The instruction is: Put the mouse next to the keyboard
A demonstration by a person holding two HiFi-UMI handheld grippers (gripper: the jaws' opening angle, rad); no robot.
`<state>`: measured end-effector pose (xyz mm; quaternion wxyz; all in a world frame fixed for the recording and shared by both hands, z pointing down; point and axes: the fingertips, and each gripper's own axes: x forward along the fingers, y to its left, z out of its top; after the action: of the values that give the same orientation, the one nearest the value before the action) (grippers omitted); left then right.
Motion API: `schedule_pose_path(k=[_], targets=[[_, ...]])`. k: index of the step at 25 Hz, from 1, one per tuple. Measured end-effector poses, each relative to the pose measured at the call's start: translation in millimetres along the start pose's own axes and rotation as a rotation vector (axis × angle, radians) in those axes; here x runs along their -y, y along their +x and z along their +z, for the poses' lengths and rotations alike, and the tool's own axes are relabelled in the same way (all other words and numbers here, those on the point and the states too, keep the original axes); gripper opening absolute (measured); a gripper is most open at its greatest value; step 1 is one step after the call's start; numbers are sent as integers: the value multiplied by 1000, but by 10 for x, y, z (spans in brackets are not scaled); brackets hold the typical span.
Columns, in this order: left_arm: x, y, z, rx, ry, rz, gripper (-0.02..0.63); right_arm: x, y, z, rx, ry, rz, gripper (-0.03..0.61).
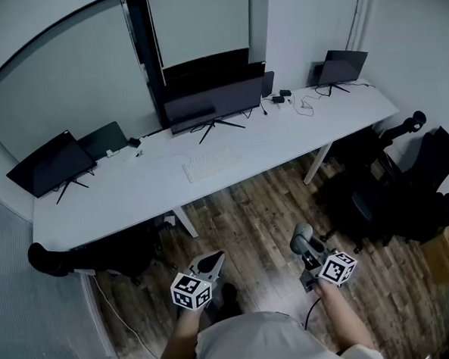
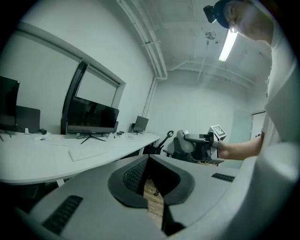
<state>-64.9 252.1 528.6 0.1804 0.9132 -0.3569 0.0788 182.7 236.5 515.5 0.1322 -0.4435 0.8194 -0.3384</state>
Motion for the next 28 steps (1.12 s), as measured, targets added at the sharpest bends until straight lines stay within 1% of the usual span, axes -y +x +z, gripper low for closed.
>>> schedule_pose_path(k=[9, 17, 22, 28], targets=[[-642, 243, 221, -24, 1, -52, 17, 20, 615, 105, 21, 5, -44, 147], [-1113, 416, 344, -36, 7, -93, 17, 31, 1044, 134, 31, 2, -73, 147], [-1335, 532, 465, -27, 10, -107, 17, 70, 1273, 198, 30, -11, -85, 147], [-1590, 631, 525, -30, 5, -117, 18, 107, 1530, 255, 34, -18, -91, 147]])
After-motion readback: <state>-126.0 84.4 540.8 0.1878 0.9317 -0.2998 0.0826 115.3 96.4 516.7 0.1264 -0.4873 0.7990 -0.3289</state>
